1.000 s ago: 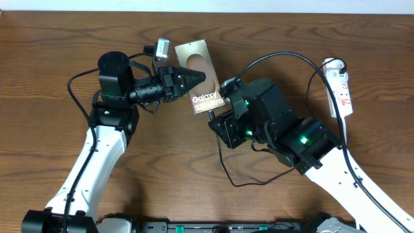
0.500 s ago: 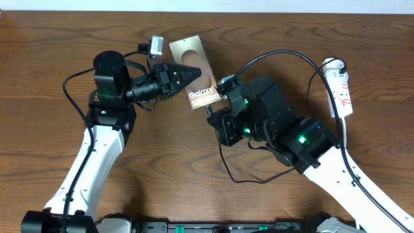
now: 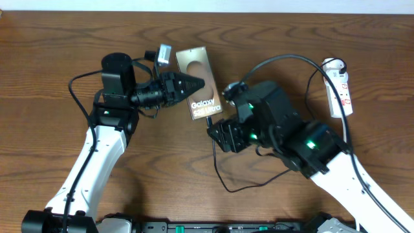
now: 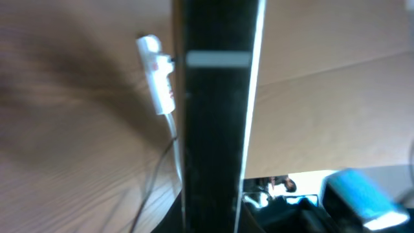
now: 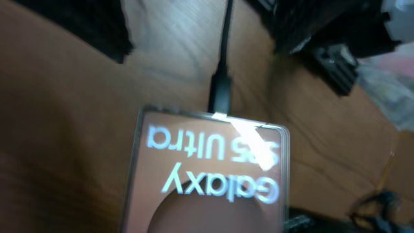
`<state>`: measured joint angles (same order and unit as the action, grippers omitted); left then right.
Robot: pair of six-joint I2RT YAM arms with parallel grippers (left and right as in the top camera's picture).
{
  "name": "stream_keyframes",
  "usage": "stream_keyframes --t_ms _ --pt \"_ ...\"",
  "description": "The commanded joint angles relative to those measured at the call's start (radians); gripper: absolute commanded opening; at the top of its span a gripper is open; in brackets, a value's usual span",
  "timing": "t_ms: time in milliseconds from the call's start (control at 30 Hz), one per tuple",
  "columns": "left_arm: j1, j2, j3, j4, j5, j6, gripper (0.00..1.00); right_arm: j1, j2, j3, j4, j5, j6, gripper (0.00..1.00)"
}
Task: Plug charger to phone and switch on socket
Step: 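Lower the phone flat onto the table with the left gripper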
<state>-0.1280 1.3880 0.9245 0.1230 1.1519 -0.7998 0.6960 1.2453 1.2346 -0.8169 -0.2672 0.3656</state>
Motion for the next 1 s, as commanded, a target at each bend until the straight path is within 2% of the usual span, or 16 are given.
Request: stream_keyframes --t_ms 0,167,267,333,433,600,967 --pt "-0.004 0.004 0.013 -0.089 -0.126 0.183 0.07 -0.001 -0.094 0.018 -0.036 0.003 0.001 0.75" --pt "-0.049 0.083 0.014 -0.130 -0.197 0.259 0.07 -0.001 -0.220 0.018 -0.098 0.051 0.000 0.86" --pt "-0.099 0.171 0.014 -0.132 -0.195 0.332 0.07 -0.001 -0.282 0.018 -0.150 0.121 0.001 0.96" --pt "-0.114 0.219 0.015 -0.140 -0.187 0.362 0.08 -0.001 -0.308 0.018 -0.176 0.139 0.001 0.99" --pt "-0.115 0.325 0.016 -0.163 -0.116 0.436 0.07 -0.001 -0.341 0.018 -0.216 0.146 0.002 0.99" --pt "-0.079 0.431 0.016 -0.234 -0.114 0.547 0.07 -0.001 -0.369 0.018 -0.279 0.146 0.011 0.99" --pt "-0.069 0.435 0.016 -0.386 -0.282 0.718 0.08 -0.001 -0.369 0.018 -0.299 0.146 0.109 0.99"
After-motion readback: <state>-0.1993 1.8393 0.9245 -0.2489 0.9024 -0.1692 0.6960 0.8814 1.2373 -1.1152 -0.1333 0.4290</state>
